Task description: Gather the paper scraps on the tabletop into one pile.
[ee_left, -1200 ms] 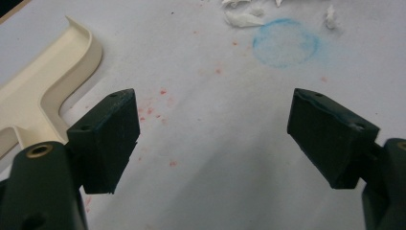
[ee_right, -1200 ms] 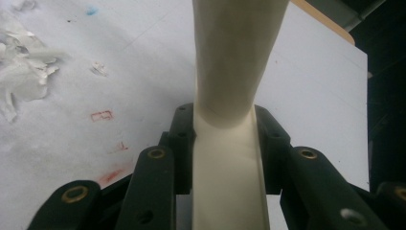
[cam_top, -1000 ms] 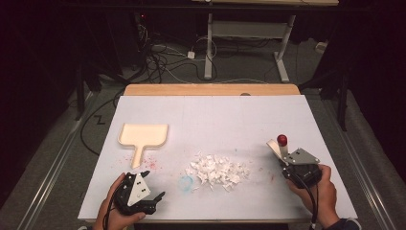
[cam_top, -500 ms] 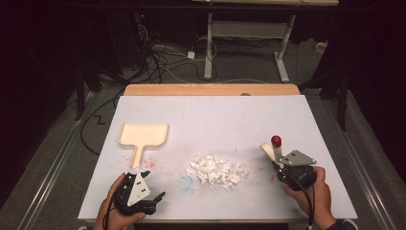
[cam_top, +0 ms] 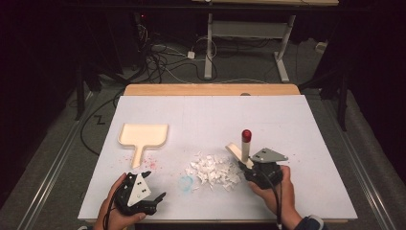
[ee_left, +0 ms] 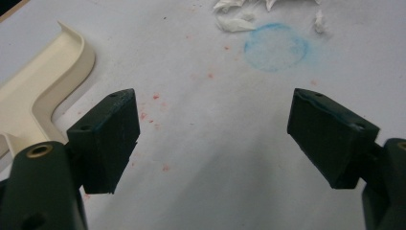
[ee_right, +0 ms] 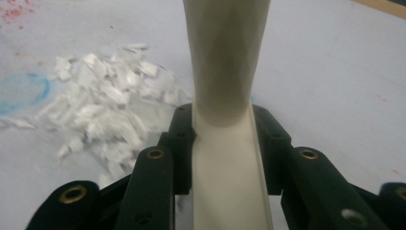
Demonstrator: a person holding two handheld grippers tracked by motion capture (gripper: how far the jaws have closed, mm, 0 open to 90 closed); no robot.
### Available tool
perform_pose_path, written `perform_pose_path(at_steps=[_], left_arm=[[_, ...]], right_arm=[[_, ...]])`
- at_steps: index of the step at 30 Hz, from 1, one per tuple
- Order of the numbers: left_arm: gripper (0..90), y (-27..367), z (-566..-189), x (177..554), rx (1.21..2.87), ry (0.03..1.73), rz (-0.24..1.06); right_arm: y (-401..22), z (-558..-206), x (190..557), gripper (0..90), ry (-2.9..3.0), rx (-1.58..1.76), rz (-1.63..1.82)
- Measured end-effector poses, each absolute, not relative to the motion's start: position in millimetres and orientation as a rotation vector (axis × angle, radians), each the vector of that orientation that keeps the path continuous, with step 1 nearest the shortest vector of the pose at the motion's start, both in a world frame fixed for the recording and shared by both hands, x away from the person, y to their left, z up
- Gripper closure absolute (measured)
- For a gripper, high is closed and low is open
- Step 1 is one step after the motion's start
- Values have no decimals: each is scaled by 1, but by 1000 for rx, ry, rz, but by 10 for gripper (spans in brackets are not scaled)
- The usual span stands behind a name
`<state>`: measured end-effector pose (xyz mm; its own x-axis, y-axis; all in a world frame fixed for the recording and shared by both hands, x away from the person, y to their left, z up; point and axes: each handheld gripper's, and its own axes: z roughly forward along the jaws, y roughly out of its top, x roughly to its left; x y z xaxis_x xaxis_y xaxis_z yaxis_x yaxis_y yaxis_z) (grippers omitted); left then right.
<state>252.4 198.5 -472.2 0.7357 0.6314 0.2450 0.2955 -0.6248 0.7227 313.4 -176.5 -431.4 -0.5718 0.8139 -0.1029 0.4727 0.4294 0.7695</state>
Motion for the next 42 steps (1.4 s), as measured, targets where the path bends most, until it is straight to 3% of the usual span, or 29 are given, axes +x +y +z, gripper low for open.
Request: perform_pose_path(at_steps=[10,22,34,42], left_arm=[[177,199,-473,253,2257,693,635],[177,197,-474,253,2262,693,638],[177,198,-474,252,2269,707,642],[177,199,-475,251,2272,706,641]], right_arm=[[-132,-436,323,680,2179,1069,1031],[-120,-427,329,685,2158,1008,1093],[-171,-388,323,685,2123,954,1180],[-216,-392,303,685,2201,980,1115]])
